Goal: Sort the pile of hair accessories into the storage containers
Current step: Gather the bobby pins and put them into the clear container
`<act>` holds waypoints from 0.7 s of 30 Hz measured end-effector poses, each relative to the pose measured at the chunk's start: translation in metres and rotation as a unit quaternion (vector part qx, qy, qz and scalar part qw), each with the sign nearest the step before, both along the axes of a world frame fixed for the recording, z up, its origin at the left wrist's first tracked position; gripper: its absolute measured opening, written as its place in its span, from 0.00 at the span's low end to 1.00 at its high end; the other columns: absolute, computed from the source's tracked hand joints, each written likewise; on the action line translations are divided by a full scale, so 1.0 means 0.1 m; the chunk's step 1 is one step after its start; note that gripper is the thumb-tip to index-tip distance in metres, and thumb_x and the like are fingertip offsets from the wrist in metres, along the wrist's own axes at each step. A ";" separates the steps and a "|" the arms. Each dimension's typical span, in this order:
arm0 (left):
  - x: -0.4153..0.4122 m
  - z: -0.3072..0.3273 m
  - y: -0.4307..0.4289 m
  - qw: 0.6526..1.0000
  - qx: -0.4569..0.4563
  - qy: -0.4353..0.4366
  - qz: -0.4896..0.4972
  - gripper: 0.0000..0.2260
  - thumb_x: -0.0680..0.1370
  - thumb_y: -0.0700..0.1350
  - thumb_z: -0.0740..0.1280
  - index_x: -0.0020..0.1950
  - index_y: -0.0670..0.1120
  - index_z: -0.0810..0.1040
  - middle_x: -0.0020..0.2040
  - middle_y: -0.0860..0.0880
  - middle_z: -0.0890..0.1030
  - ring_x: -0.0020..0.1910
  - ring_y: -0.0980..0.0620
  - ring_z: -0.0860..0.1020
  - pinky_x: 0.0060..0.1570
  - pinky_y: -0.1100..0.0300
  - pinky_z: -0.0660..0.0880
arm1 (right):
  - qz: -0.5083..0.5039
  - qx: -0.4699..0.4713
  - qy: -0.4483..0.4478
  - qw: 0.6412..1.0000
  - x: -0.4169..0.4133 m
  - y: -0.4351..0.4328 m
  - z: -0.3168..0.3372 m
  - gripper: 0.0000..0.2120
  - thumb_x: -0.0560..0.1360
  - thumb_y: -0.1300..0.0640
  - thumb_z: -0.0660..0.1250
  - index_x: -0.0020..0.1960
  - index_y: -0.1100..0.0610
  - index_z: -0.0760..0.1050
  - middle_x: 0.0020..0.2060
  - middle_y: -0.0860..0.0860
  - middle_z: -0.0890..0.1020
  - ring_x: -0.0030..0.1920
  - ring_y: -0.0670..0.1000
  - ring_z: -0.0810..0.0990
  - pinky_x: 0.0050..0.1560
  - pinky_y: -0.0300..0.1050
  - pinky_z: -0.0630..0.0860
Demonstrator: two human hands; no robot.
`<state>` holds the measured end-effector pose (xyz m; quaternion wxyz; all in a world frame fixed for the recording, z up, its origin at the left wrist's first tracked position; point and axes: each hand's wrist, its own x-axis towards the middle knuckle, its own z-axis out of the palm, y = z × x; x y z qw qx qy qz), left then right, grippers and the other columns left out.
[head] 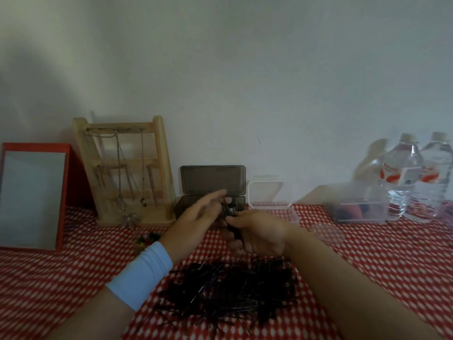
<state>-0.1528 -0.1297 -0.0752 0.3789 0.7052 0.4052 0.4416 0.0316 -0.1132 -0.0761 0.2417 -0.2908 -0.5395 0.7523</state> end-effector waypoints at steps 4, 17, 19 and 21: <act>0.15 0.09 0.03 0.997 0.051 0.041 0.044 0.12 0.82 0.43 0.61 0.65 0.53 0.76 0.55 0.57 0.83 0.57 0.62 0.79 0.61 0.64 0.74 | 0.032 -0.008 0.021 0.999 -0.02 -0.05 -0.03 0.08 0.84 0.57 0.55 0.49 0.58 0.70 0.37 0.53 0.73 0.33 0.49 0.69 0.36 0.43 0.71; 0.05 0.07 0.05 0.999 0.019 0.022 0.033 0.11 0.82 0.44 0.62 0.60 0.50 0.81 0.54 0.57 0.84 0.56 0.63 0.80 0.54 0.71 0.74 | 0.027 0.004 0.012 1.000 -0.02 -0.01 -0.07 0.07 0.82 0.65 0.56 0.53 0.60 0.72 0.37 0.55 0.74 0.33 0.51 0.71 0.37 0.44 0.67; 0.07 0.12 0.05 1.000 -0.009 0.028 -0.006 0.14 0.83 0.46 0.59 0.66 0.48 0.77 0.59 0.58 0.81 0.59 0.68 0.76 0.57 0.75 0.69 | 0.009 -0.001 -0.005 1.000 -0.05 -0.01 -0.03 0.07 0.82 0.65 0.54 0.51 0.59 0.70 0.35 0.54 0.72 0.32 0.51 0.69 0.37 0.45 0.65; 0.11 0.15 0.10 0.998 -0.016 0.047 -0.039 0.14 0.81 0.47 0.64 0.67 0.48 0.77 0.61 0.57 0.80 0.61 0.66 0.76 0.60 0.72 0.70 | -0.018 0.005 -0.028 0.999 -0.09 0.00 0.00 0.09 0.82 0.66 0.52 0.52 0.60 0.71 0.35 0.54 0.73 0.32 0.51 0.70 0.35 0.44 0.67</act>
